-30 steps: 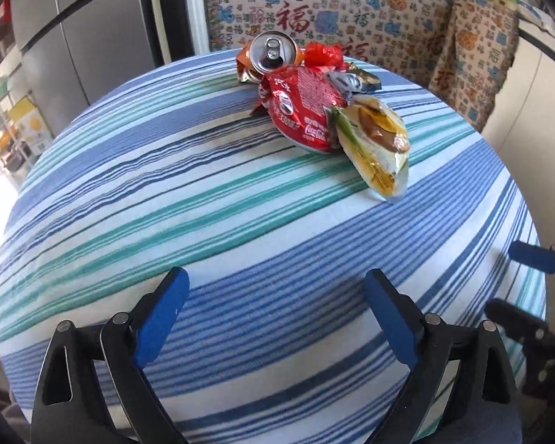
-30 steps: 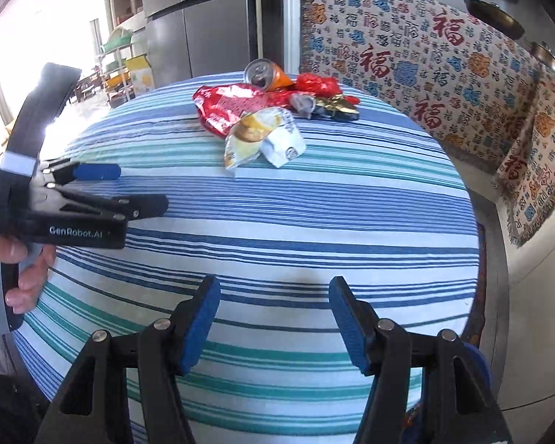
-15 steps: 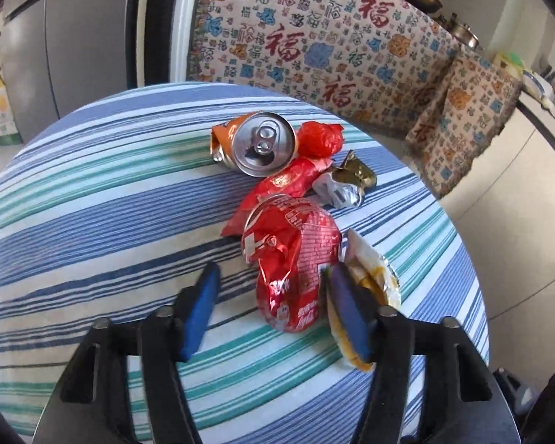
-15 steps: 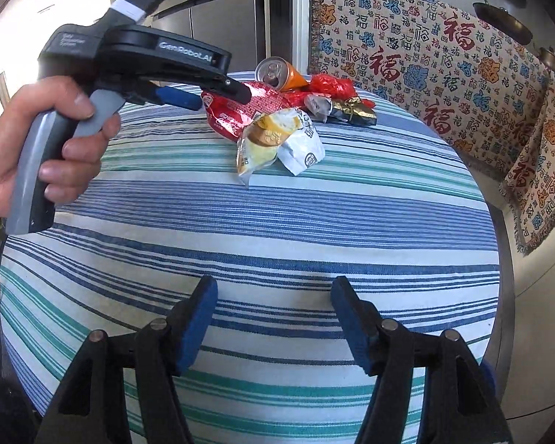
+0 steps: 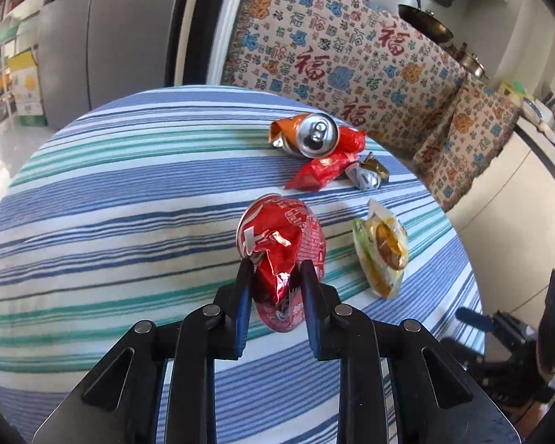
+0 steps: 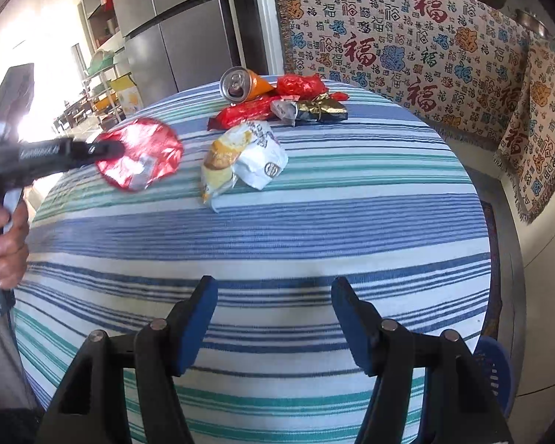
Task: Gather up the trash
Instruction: 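Grasp the crumpled red wrapper with the left gripper while the right grasps the yellow-and-white snack bag, then carry the red wrapper and snack bag over the blue basket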
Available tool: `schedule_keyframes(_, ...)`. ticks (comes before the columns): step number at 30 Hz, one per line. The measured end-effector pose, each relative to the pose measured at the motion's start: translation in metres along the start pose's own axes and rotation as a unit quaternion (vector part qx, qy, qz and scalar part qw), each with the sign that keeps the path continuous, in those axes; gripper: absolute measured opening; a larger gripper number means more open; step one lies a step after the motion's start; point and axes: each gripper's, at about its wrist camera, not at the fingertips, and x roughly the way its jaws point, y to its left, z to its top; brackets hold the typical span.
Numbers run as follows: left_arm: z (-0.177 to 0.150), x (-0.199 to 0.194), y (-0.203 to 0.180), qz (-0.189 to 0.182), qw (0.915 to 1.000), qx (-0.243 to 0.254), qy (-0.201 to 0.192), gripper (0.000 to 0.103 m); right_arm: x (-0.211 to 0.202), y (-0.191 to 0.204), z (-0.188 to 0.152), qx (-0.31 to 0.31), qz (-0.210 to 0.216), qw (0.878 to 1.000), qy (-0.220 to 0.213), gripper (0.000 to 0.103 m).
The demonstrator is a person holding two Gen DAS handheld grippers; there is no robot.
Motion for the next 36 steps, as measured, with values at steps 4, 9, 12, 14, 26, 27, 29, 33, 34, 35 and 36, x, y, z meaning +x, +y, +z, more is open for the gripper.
schedule_keyframes(4,-0.009,-0.01,0.004,0.026,0.9996,0.007,-0.005,0.024,0.007,0.016,0.036,0.004,0.02,1.0,-0.005,0.065)
schedule_keyframes(9,-0.011,-0.012,0.008,0.032,0.9995,0.006,0.001,0.024,0.043,0.029,0.077,-0.002,0.019,1.0,0.023,0.071)
schedule_keyframes(12,-0.013,-0.013,0.009,0.035,0.9993,0.01,0.0,0.024,0.067,0.032,0.087,-0.016,0.009,0.999,0.047,0.071)
schedule_keyframes(14,-0.014,-0.014,0.01,0.035,0.9993,0.01,-0.001,0.023,0.079,0.034,0.086,-0.025,0.006,0.997,0.069,0.055)
schedule_keyframes(26,-0.016,-0.018,-0.017,0.03,0.999,0.033,-0.004,0.023,0.008,0.012,0.061,-0.001,0.014,1.0,0.025,0.021)
schedule_keyframes(27,-0.016,-0.018,-0.022,0.03,0.9988,0.038,-0.004,0.023,0.003,0.007,0.058,0.002,0.013,1.0,0.024,0.021)
schedule_keyframes(29,-0.015,-0.018,-0.034,0.028,0.9984,0.049,-0.005,0.023,-0.007,-0.002,0.052,0.007,0.012,1.0,0.022,0.021)
schedule_keyframes(33,-0.014,-0.019,-0.054,0.026,0.9973,0.068,-0.008,0.023,-0.024,-0.017,0.042,0.022,0.013,0.999,0.019,0.021)
schedule_keyframes(34,-0.014,-0.019,-0.058,0.026,0.997,0.073,-0.01,0.023,-0.028,-0.018,0.039,0.024,0.013,0.999,0.017,0.021)
schedule_keyframes(35,-0.014,-0.02,-0.062,0.026,0.9967,0.076,-0.01,0.023,-0.031,-0.02,0.037,0.026,0.013,0.999,0.016,0.021)
schedule_keyframes(36,-0.014,-0.02,-0.066,0.026,0.9964,0.08,-0.011,0.023,-0.034,-0.021,0.034,0.027,0.013,0.999,0.015,0.021)
